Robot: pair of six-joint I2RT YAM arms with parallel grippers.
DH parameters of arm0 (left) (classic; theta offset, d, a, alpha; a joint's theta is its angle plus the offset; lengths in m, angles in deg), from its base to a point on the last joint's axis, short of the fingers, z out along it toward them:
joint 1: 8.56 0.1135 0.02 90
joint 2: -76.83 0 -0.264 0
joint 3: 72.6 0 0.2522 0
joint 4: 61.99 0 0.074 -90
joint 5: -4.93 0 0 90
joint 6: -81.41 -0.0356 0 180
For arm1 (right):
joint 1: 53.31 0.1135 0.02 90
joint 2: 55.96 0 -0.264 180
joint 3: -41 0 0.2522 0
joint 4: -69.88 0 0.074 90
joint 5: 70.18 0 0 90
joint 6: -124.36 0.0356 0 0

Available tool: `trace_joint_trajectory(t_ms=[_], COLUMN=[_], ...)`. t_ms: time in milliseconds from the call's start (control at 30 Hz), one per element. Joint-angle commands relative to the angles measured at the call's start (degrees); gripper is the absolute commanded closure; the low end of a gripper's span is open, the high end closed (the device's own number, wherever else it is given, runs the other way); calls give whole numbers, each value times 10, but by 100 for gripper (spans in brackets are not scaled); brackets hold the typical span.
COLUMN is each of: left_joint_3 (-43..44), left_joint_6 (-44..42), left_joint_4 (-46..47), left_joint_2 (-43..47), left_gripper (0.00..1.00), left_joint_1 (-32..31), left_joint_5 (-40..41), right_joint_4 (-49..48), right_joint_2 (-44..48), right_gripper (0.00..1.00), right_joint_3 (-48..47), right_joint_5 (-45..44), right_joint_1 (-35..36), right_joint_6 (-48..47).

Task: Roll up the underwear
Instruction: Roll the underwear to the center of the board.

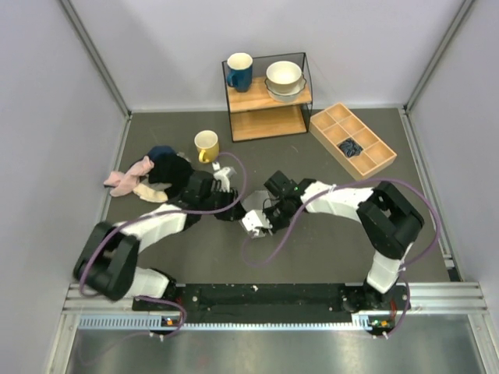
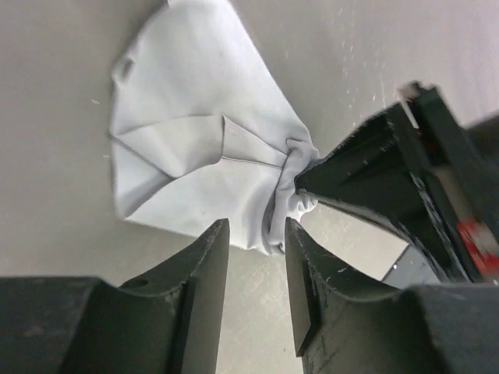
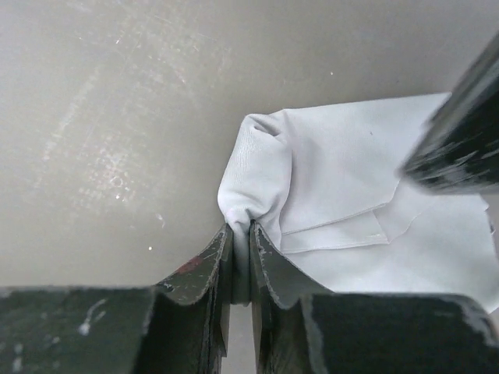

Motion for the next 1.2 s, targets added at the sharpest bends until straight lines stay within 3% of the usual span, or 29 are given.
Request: trace_joint_trajectory(t_ms=[0, 100, 167, 233, 500, 733, 1167], left_joint_3=[-65, -138, -170, -219, -306, -255, -63], left_joint_6=[-21, -24, -4, 14, 20, -149, -372], left_joint_4=[80, 130, 181, 224, 419, 298, 103], left_joint_2=[178, 269, 303, 343, 338, 317, 95], left_gripper=[58, 45, 27, 16, 24, 24, 26], left_joint_1=[4, 4, 4, 5, -20, -159, -263], left_joint_5=[124, 138, 143, 141, -16, 77, 206], right_joint_4=[159, 224, 256, 305, 383, 399, 428], right_joint_2=[-28, -48, -68, -104, -210, -262, -303], right_gripper=[89, 89, 90, 89, 88, 88, 85], right_joint_3=[-66, -110, -148, -176, -298, -328, -357], right_joint_5=[104, 141, 155, 171, 175, 181, 194], right_joint_1=[-41, -53, -58, -64, -84, -114, -136], right_joint_6=[28, 36, 50, 62, 174, 228, 242])
